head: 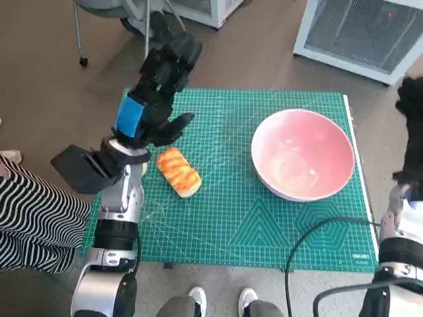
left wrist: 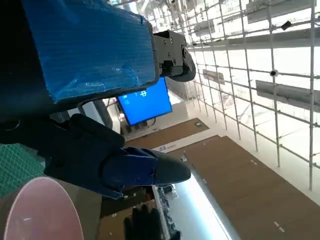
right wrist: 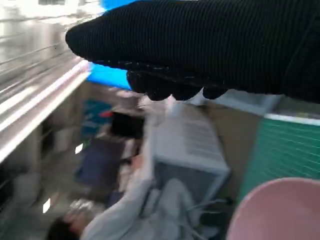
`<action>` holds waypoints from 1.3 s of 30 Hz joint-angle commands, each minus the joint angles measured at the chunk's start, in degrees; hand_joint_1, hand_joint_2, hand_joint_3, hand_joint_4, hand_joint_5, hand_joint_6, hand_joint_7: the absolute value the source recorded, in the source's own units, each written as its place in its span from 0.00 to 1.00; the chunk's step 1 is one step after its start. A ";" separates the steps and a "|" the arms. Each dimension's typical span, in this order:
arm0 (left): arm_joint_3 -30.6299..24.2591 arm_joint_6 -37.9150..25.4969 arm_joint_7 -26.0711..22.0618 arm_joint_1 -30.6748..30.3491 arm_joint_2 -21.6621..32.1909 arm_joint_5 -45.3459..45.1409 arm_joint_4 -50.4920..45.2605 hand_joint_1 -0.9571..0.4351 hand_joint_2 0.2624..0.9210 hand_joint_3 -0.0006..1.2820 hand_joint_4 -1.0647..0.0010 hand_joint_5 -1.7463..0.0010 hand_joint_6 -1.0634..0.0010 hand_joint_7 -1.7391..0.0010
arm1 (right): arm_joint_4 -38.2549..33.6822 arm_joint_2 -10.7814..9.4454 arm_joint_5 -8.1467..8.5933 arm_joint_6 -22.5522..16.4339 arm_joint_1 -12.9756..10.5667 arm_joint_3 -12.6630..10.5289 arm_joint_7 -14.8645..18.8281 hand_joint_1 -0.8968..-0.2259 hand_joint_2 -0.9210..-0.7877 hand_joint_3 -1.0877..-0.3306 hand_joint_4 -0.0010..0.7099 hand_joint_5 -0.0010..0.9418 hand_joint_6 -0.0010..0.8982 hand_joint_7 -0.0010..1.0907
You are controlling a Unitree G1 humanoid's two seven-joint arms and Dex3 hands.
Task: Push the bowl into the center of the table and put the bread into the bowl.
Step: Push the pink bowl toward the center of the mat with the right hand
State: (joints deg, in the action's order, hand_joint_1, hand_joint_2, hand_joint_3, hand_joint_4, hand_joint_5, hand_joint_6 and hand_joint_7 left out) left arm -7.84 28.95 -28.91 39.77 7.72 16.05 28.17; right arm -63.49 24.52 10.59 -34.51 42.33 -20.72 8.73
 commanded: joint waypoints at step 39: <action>-1.86 -1.09 -2.62 -2.15 2.87 2.05 -0.68 0.17 1.00 0.22 0.88 0.99 1.00 0.73 | -11.35 -14.32 2.63 11.98 5.86 -2.70 4.27 0.41 0.00 0.33 0.15 0.01 0.04 0.28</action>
State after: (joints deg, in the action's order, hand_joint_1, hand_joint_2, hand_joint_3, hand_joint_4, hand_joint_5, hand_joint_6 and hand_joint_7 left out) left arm -9.13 27.46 -31.04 38.14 9.55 17.76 27.69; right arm -73.81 11.38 13.21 -24.04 48.32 -23.50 12.21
